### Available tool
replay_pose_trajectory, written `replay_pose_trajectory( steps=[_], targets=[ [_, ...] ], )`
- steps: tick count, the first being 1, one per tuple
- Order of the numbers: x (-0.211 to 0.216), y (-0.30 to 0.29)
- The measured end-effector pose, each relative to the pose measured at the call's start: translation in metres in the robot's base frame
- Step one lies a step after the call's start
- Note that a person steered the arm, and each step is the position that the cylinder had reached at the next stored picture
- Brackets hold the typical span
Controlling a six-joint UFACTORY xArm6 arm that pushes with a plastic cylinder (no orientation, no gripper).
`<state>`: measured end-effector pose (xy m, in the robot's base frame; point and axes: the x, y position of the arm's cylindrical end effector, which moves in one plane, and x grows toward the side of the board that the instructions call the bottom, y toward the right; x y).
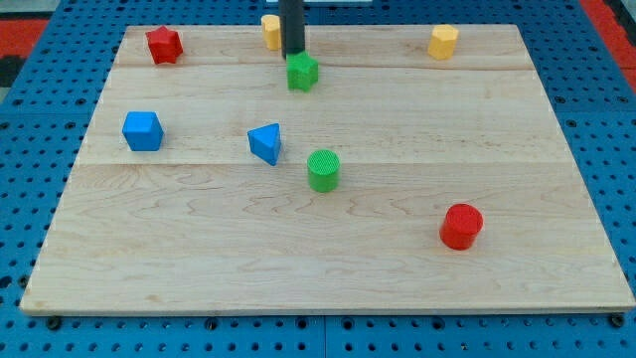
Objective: Slide the green star closer to the blue triangle
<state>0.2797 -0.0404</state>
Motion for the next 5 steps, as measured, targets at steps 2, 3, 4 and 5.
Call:
replay_pose_trajectory(
  steps=[2,3,4,5],
  targets=[
    [0.001,0.029],
    [0.052,0.008],
    [0.077,0.007],
    [0.085,-0.044]
  ],
)
